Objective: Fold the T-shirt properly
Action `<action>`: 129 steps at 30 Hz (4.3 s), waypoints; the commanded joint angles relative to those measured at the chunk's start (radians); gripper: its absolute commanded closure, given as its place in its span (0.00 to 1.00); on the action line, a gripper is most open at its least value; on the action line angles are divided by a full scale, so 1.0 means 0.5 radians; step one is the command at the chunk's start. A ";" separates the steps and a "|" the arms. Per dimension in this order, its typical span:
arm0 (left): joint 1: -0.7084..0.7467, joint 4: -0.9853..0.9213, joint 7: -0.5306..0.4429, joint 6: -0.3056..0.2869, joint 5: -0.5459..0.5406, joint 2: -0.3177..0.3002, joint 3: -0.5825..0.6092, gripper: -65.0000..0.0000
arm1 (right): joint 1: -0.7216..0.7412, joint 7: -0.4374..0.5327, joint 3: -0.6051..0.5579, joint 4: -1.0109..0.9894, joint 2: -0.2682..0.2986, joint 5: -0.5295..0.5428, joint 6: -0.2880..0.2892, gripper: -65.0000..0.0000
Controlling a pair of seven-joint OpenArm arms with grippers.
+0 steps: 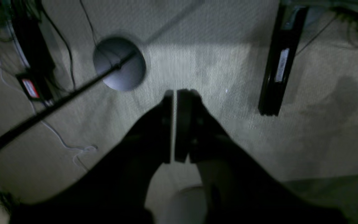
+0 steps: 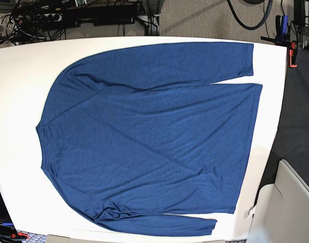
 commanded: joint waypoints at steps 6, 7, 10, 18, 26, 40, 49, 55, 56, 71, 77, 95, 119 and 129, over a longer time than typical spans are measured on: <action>0.301 0.518 -0.019 0.017 0.000 -0.056 -0.013 1.00 | -0.382 0.013 0.042 0.614 0.136 0.010 -0.006 1.00; 0.338 0.603 -0.019 0.017 0.000 -0.056 -0.016 1.00 | -0.440 0.013 0.082 0.709 0.142 0.010 -0.006 1.00; 0.448 0.843 -0.019 0.017 -0.003 -0.056 -0.016 1.00 | -0.593 0.013 0.229 0.973 0.133 0.010 -0.006 1.00; 0.749 1.506 -0.016 0.017 -0.003 -0.056 -0.019 1.00 | -0.894 0.013 0.450 1.580 0.145 0.010 -0.003 1.00; 0.807 2.086 0.202 0.017 -0.003 -0.056 -0.019 1.00 | -0.946 0.013 0.545 2.025 0.133 0.007 0.000 1.00; 0.467 2.178 0.392 0.017 -0.003 -0.041 -0.019 0.92 | -0.667 0.013 0.554 2.084 0.148 0.007 0.000 1.00; 0.028 2.175 0.889 0.017 -0.221 -0.035 -0.105 0.75 | -0.311 -0.368 0.551 2.087 0.130 0.007 0.000 0.69; -0.181 2.144 1.223 0.017 -0.601 -0.035 -0.455 0.58 | -0.231 -0.380 0.551 2.087 0.130 0.007 0.000 0.63; -0.212 2.119 1.248 0.014 -0.653 -0.035 -0.507 0.58 | -0.216 -0.386 0.551 2.087 0.130 0.007 0.000 0.63; -0.319 1.727 1.389 -0.195 -0.917 -0.044 -0.629 0.57 | -0.105 -0.389 0.554 2.087 0.130 0.007 0.000 0.63; -0.322 1.665 1.362 -0.195 -0.917 -0.044 -0.629 0.57 | -0.087 -0.389 0.554 2.087 0.130 0.007 0.000 0.63; -0.230 1.650 1.429 -0.449 -1.224 -0.096 -0.467 0.60 | -0.053 -0.392 0.554 2.087 0.059 0.010 0.000 0.63; -0.248 1.653 1.417 -0.615 -1.209 -0.105 -0.448 1.00 | 0.386 -1.420 0.567 2.087 -0.012 0.683 0.313 0.60; -0.248 1.653 1.417 -0.615 -1.209 -0.105 -0.448 1.00 | 0.521 -1.693 1.116 1.915 -0.131 1.388 0.313 0.42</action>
